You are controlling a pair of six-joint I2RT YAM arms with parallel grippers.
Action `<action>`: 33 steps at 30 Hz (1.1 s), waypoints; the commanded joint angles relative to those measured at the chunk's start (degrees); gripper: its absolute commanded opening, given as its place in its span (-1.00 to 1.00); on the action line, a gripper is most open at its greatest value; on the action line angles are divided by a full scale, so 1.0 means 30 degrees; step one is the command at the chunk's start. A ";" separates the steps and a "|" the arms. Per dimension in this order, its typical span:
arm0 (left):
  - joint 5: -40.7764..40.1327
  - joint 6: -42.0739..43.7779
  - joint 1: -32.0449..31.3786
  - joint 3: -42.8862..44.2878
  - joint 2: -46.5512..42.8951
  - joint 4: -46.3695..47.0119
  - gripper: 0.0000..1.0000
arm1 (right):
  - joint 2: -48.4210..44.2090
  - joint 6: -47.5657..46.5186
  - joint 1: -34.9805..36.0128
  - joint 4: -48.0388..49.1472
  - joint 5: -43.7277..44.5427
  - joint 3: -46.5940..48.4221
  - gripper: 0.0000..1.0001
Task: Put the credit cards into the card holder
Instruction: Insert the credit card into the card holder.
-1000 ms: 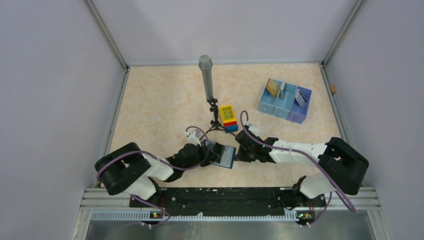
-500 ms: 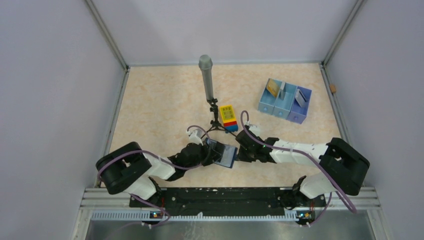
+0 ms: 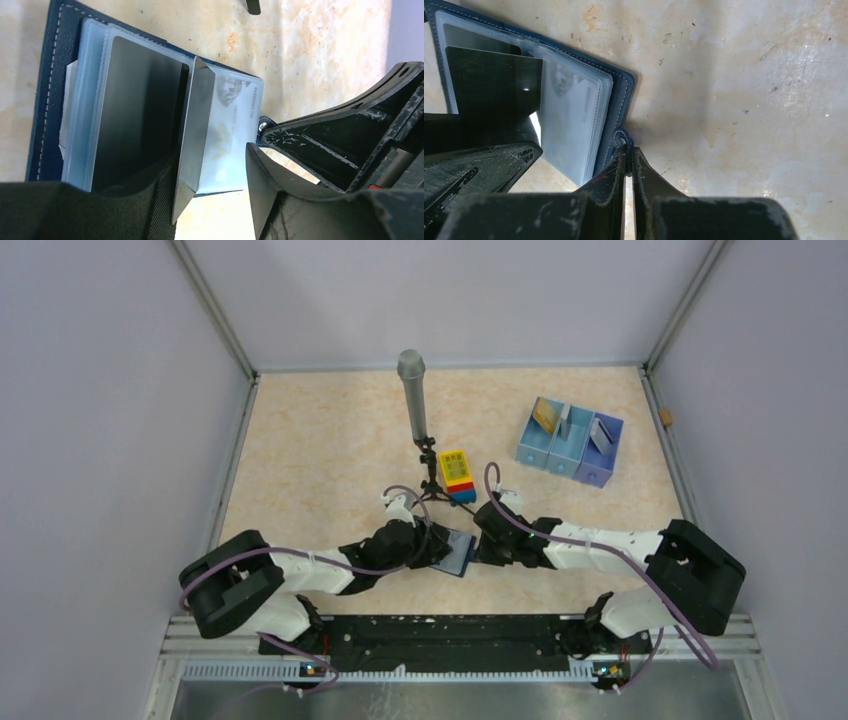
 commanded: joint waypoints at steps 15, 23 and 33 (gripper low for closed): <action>-0.1899 0.3183 0.0032 0.0922 -0.0545 -0.5596 0.40 | -0.0412 -0.0127 0.0291 -0.0403 0.0351 -0.0018 -1.00; -0.1753 0.3558 0.0190 0.0701 -0.0907 -0.5466 0.49 | -0.0230 -0.0150 0.0465 -0.0454 0.0353 0.0160 -1.00; -0.2104 0.4913 0.0222 0.1121 -0.1869 -0.6632 0.58 | -0.0224 -0.0098 0.0591 -0.0562 0.0418 0.0225 -1.00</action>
